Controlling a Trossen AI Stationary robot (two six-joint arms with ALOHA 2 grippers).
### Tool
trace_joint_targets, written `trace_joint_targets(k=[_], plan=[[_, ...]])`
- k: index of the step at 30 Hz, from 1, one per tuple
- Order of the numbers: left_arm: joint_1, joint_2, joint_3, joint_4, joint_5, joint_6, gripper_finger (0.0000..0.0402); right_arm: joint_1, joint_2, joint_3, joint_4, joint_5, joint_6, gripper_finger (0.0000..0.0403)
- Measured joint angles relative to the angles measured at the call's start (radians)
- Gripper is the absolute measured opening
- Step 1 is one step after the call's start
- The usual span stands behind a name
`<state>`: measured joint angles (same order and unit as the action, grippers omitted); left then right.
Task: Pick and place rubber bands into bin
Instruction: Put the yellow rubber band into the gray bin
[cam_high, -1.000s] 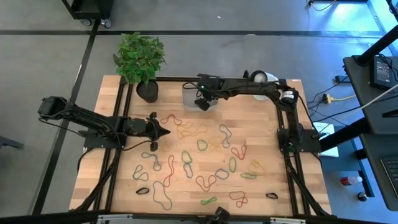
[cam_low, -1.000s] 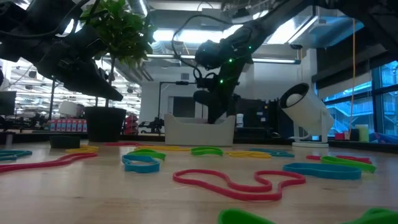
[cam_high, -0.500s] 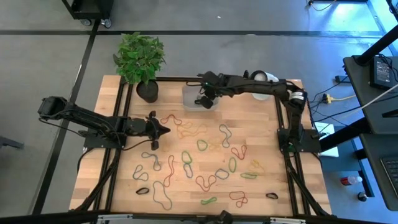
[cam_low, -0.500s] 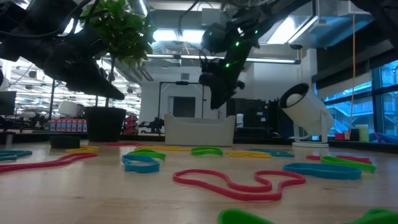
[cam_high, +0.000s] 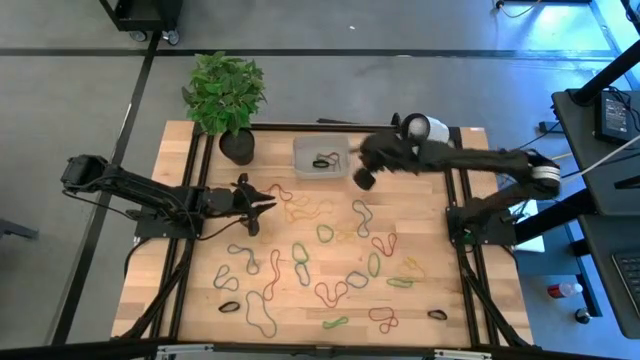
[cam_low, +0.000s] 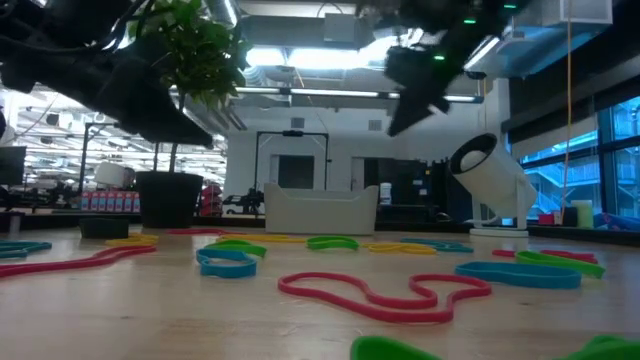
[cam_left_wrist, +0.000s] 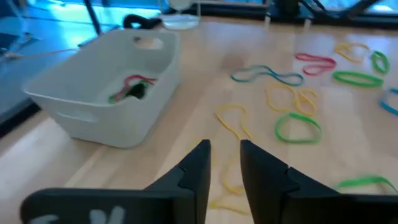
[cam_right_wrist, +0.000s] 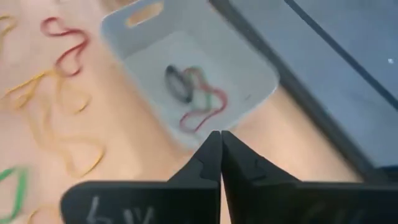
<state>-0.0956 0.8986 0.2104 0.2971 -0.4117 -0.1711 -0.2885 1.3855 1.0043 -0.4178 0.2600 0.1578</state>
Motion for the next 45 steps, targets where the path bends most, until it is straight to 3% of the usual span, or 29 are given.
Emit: trace_joint_targets(k=[8, 12, 16, 23, 30, 37, 45], plan=[[-0.001, 0.001, 0.027, -0.010, -0.017, 0.011, 0.0087, 0.125, -0.258, -0.514, 0.369, 0.009, 0.095, 0.0004], [-0.001, 0.023, 0.102, -0.105, -0.044, 0.009, 0.0072, 0.151, -0.288, -0.707, 0.592, 0.008, 0.099, 0.0012], [-0.001, 0.091, 0.232, -0.232, -0.069, 0.001, 0.0059, 0.154, -0.289, -0.819, 0.708, 0.008, 0.130, 0.0023], [0.000, 0.265, 0.470, -0.436, -0.069, 0.002, 0.0056, 0.152, -0.289, -0.860, 0.729, 0.008, 0.148, 0.0019], [0.020, 0.417, 0.613, -0.482, -0.045, 0.001, 0.0070, 0.152, -0.289, -0.860, 0.737, 0.009, 0.119, 0.0008], [0.065, 0.545, 0.670, -0.483, 0.112, 0.017, 0.0088, 0.152, -0.289, -0.859, 0.749, 0.009, 0.072, 0.0016], [0.098, 0.703, 0.677, -0.480, 0.187, 0.017, 0.0117, 0.149, -0.289, -0.859, 0.776, 0.009, 0.041, 0.0018]])
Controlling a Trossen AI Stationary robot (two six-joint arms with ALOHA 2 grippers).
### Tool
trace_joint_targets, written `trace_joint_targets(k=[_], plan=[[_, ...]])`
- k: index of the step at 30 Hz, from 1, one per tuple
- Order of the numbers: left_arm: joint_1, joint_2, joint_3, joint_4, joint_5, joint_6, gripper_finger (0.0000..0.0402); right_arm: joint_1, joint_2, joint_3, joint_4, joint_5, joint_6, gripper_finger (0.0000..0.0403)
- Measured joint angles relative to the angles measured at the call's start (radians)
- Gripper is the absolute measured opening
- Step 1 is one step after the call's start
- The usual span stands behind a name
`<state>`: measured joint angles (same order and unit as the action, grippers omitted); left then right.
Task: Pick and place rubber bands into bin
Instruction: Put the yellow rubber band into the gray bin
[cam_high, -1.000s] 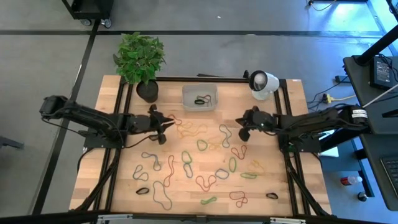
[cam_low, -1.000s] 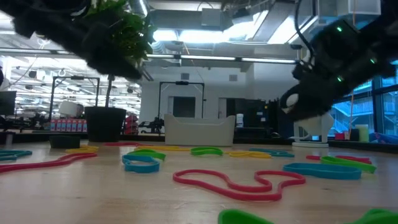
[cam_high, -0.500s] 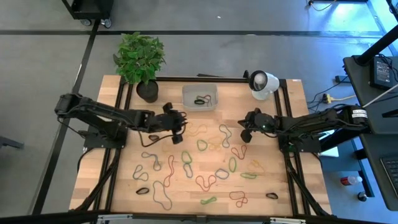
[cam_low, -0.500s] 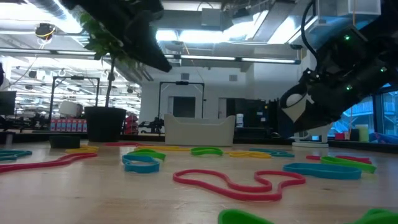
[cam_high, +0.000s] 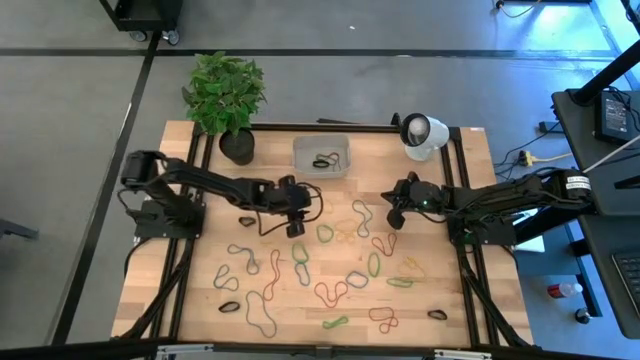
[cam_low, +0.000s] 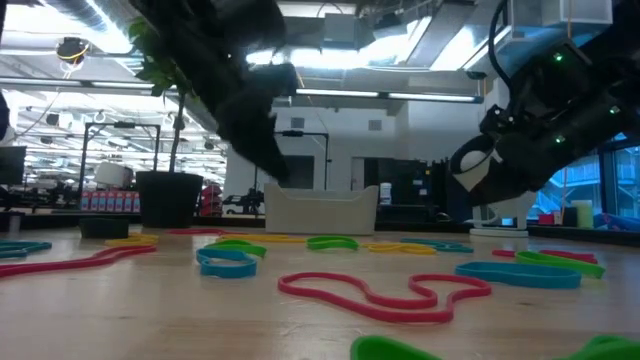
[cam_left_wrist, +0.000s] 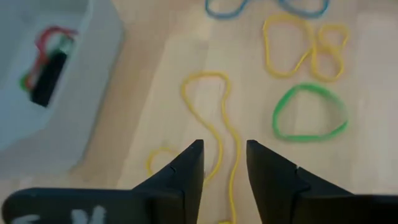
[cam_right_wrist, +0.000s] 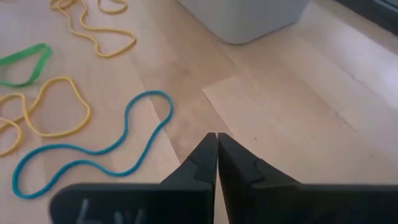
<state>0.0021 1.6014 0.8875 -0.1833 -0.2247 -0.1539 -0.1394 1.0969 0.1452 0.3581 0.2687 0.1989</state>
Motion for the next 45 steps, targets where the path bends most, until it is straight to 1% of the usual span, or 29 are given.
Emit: trace_joint_targets(k=[7, 14, 16, 18, 20, 23, 27, 32, 34, 37, 40, 43, 45], plan=[[0.015, 0.118, 0.000, -0.002, 0.016, 0.000, 0.0138, 0.000, 0.000, 0.000, 0.022, 0.000, -0.003, 0.0019], [0.015, 0.182, 0.001, 0.008, 0.017, 0.008, 0.0131, 0.000, 0.000, 0.000, 0.029, 0.000, -0.026, 0.0019], [0.015, 0.191, 0.003, 0.010, 0.017, 0.015, 0.0120, 0.000, 0.000, 0.000, 0.029, 0.000, -0.026, 0.0019], [0.015, 0.195, 0.004, 0.013, 0.026, 0.018, 0.0100, 0.000, 0.000, 0.000, 0.029, 0.000, -0.026, 0.0019], [0.013, 0.195, 0.004, 0.013, 0.042, 0.019, 0.0071, 0.000, 0.000, 0.000, 0.029, 0.000, -0.026, 0.0019], [0.012, 0.196, 0.003, 0.010, 0.037, 0.018, 0.0017, 0.000, 0.000, 0.000, 0.029, 0.000, -0.025, 0.0019], [0.008, 0.187, 0.006, 0.000, 0.028, 0.014, 0.0003, 0.000, 0.000, 0.000, 0.028, 0.000, -0.025, 0.0019], [0.005, 0.137, 0.043, -0.044, 0.039, 0.036, 0.0002, 0.000, 0.000, 0.000, 0.029, 0.000, -0.025, 0.0019], [0.005, 0.102, 0.073, -0.060, 0.019, 0.059, 0.0001, 0.000, 0.000, 0.000, 0.029, 0.000, -0.025, 0.0019], [0.006, 0.061, 0.113, -0.105, -0.038, 0.094, 0.0002, 0.000, 0.000, 0.000, 0.034, 0.001, -0.025, 0.0019], [0.013, 0.004, 0.157, -0.095, -0.121, 0.136, 0.0001, 0.000, 0.000, 0.000, 0.034, 0.001, -0.026, 0.0019], [0.043, -0.031, 0.203, -0.086, -0.194, 0.199, 0.0001, 0.000, 0.000, 0.000, 0.036, 0.001, -0.026, 0.0019], [0.077, -0.049, 0.230, -0.085, -0.215, 0.244, 0.0002, 0.000, 0.000, 0.000, 0.037, 0.001, -0.027, 0.0019]])
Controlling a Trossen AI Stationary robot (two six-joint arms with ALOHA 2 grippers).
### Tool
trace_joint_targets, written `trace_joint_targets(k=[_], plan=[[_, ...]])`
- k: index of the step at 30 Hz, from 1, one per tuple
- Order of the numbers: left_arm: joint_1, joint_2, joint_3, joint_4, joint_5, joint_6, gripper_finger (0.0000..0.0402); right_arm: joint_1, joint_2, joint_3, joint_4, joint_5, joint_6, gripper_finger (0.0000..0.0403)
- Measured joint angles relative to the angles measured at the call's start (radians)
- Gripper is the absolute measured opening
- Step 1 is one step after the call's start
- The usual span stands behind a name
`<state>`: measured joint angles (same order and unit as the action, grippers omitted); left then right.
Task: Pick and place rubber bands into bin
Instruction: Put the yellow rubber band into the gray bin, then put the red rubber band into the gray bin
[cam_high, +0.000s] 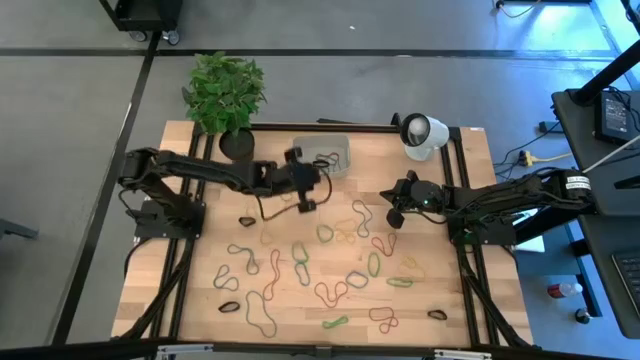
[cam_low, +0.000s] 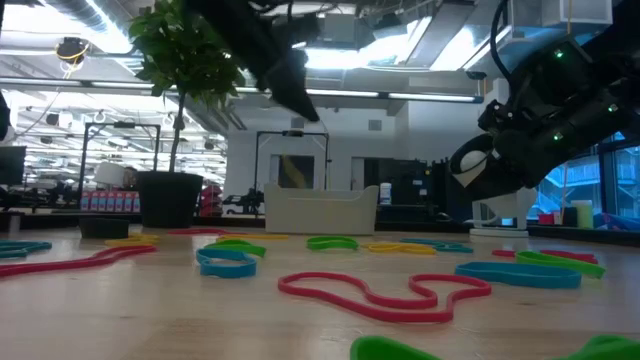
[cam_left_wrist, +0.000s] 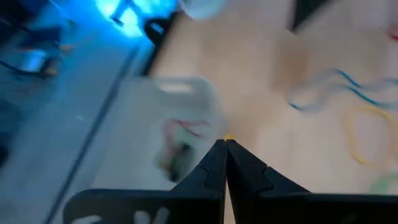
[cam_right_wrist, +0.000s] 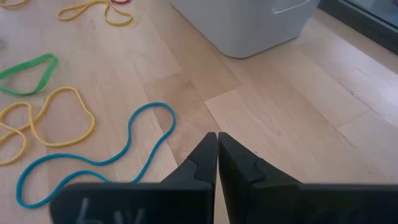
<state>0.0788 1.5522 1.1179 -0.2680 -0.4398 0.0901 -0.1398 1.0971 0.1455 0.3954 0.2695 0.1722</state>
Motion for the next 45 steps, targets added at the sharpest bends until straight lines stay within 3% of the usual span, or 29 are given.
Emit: trace_joint_targets(k=[4, 10, 15, 21, 26, 36, 40, 45], plan=[[0.094, -0.005, 0.068, 0.020, 0.022, 0.037, 0.0001, 0.000, 0.000, 0.000, 0.010, 0.000, -0.001, 0.0019], [0.244, 0.030, 0.084, 0.097, 0.218, 0.041, 0.0001, 0.000, 0.000, 0.000, 0.015, 0.000, -0.023, 0.0019], [0.313, 0.124, 0.083, 0.093, 0.313, 0.008, 0.0002, 0.000, 0.000, 0.000, 0.022, 0.000, -0.024, 0.0019], [0.341, 0.268, 0.083, 0.160, 0.331, 0.014, 0.0006, 0.000, 0.000, 0.000, 0.031, 0.000, -0.024, 0.0019], [0.358, 0.318, 0.083, 0.154, 0.330, 0.001, 0.0040, 0.000, 0.000, 0.000, 0.031, 0.000, -0.024, 0.0019], [0.347, 0.255, 0.083, 0.116, 0.334, -0.002, 0.0117, 0.000, 0.000, 0.000, 0.031, 0.000, -0.024, 0.0019], [0.323, 0.167, 0.083, 0.030, 0.350, -0.017, 0.0122, 0.000, 0.000, 0.000, 0.031, 0.000, -0.024, 0.0019], [0.274, 0.031, 0.078, -0.228, 0.362, -0.096, 0.0104, 0.000, 0.000, 0.000, 0.031, 0.000, -0.022, 0.0019]])
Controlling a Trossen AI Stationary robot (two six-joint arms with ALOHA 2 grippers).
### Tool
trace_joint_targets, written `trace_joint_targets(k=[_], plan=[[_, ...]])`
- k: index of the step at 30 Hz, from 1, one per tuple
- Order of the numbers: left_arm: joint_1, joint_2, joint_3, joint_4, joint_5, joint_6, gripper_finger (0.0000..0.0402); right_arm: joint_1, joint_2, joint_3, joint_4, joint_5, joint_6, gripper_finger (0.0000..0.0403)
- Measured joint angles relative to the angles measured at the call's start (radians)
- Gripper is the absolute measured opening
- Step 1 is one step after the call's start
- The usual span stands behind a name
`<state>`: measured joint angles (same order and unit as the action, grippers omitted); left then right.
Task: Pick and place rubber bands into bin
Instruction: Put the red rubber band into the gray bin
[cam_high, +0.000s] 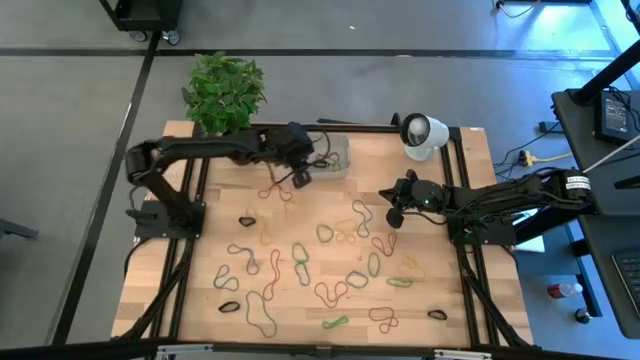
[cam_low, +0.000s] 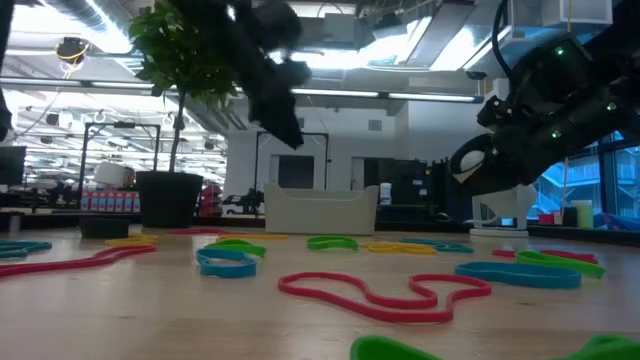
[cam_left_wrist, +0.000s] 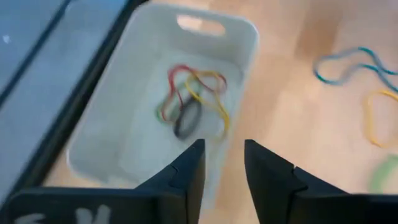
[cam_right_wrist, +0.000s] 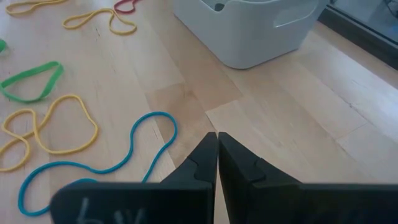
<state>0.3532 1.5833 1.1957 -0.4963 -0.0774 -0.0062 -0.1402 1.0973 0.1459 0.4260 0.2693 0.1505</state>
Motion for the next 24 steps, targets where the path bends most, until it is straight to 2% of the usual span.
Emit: trace_joint_targets(k=[4, 10, 12, 14, 18, 24], plan=[[-0.100, -0.133, -0.111, 0.002, -0.035, -0.075, 0.0076, 0.000, 0.000, 0.000, -0.001, 0.000, 0.003, 0.0019], [-0.327, -0.352, -0.366, 0.127, -0.256, -0.212, 0.0010, 0.024, 0.000, 0.000, -0.004, -0.031, 0.028, 0.0004], [-0.404, -0.410, -0.437, 0.148, -0.303, -0.260, 0.0005, 0.053, -0.001, 0.010, -0.033, -0.044, 0.031, 0.0004], [-0.464, -0.458, -0.492, 0.157, -0.339, -0.308, 0.0003, 0.092, 0.000, 0.057, -0.157, -0.050, 0.043, 0.0003], [-0.551, -0.519, -0.568, 0.157, -0.360, -0.374, 0.0002, 0.189, 0.000, 0.226, -0.564, -0.053, 0.146, 0.0002], [-0.613, -0.537, -0.629, 0.158, -0.427, -0.443, 0.0001, 0.431, 0.029, 0.505, -0.986, -0.052, 0.330, 0.0001]])
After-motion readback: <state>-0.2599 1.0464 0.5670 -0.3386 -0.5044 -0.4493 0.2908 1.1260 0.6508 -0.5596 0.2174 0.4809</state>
